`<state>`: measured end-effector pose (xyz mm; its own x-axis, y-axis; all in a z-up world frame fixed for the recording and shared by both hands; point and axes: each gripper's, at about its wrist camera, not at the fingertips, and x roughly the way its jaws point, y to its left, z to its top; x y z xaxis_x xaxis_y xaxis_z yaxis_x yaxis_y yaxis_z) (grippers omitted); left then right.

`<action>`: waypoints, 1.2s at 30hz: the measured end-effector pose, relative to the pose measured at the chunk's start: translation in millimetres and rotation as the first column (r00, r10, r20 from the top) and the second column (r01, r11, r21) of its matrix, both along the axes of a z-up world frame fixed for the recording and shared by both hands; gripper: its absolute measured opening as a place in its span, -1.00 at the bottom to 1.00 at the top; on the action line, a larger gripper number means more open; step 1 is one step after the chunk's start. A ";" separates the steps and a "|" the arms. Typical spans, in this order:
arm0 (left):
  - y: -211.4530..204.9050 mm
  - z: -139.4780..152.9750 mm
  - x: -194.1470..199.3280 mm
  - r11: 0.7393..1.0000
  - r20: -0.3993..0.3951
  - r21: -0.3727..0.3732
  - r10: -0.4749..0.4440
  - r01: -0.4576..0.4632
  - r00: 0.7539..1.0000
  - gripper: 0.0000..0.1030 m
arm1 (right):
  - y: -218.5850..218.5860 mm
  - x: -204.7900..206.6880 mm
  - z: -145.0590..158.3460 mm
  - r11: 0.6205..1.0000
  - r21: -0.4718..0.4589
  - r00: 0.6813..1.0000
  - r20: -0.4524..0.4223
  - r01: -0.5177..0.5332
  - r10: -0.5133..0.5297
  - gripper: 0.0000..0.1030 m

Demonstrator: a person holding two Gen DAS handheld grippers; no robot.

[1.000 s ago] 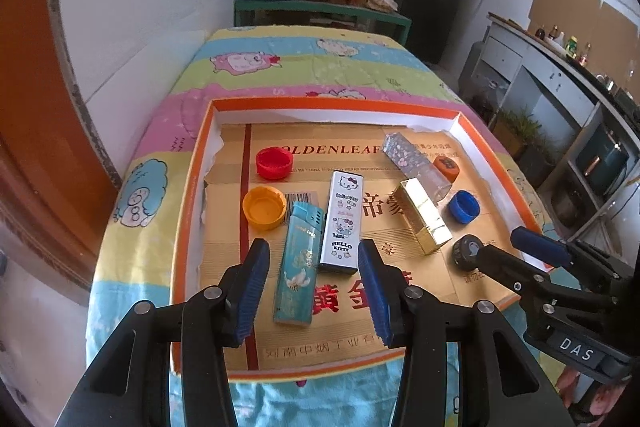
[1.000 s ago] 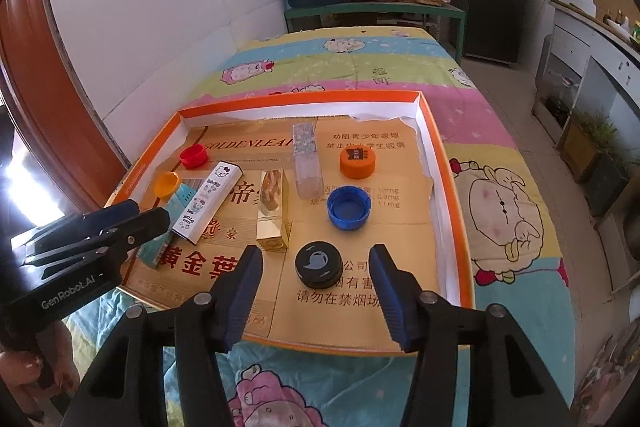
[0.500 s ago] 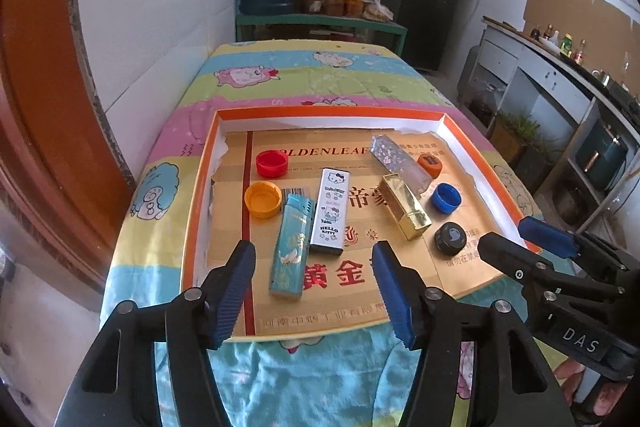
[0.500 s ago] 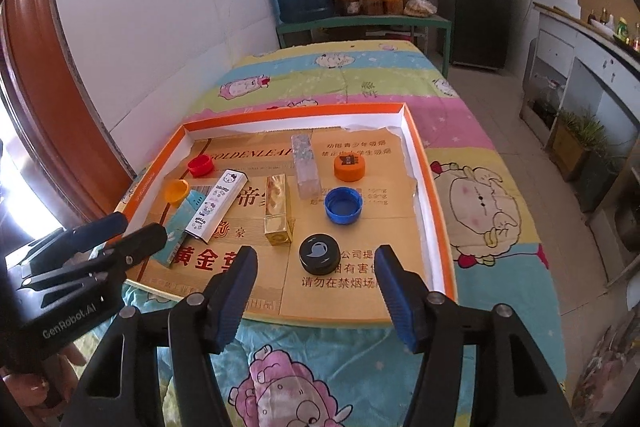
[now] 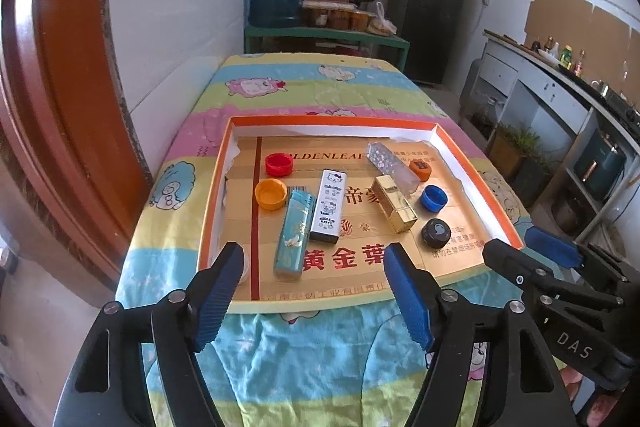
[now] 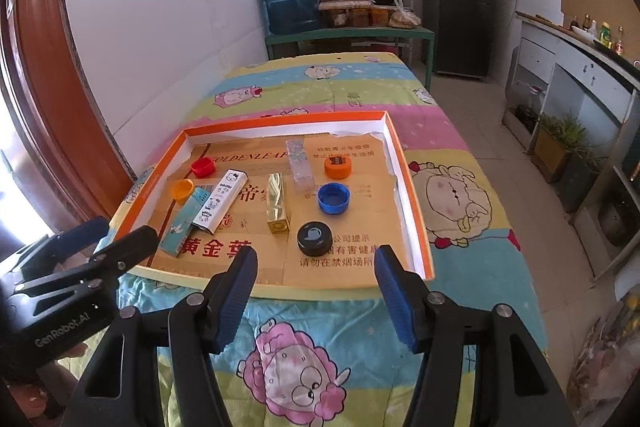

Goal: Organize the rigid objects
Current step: 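Withdraw both open grippers from the tray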

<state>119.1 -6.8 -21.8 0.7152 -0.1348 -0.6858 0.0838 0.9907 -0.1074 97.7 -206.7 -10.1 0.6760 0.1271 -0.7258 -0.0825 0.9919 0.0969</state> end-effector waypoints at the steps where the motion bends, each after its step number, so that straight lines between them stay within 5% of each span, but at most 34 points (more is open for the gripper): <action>1: 0.4 0.7 -2.5 1.000 0.001 -0.001 0.001 -0.001 1.000 0.44 | 0.1 -1.6 0.2 1.000 -0.004 1.000 -0.002 0.002 -0.002 0.17; 9: 2.0 11.1 -23.0 1.000 0.035 -0.015 0.010 -0.009 0.999 0.45 | -1.9 -16.4 7.8 1.000 -0.012 1.000 0.014 0.028 -0.028 0.36; 36: 12.3 39.1 -88.9 0.992 0.092 0.041 0.116 -0.120 0.989 0.45 | 15.6 -77.4 48.4 0.996 -0.072 0.990 0.134 0.052 -0.042 0.37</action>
<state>30.2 5.5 17.3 0.7831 -0.0151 -0.6217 -0.0272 0.9979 -0.0585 20.4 -191.1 38.3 0.7704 0.0418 -0.6362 -0.0430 0.9990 0.0136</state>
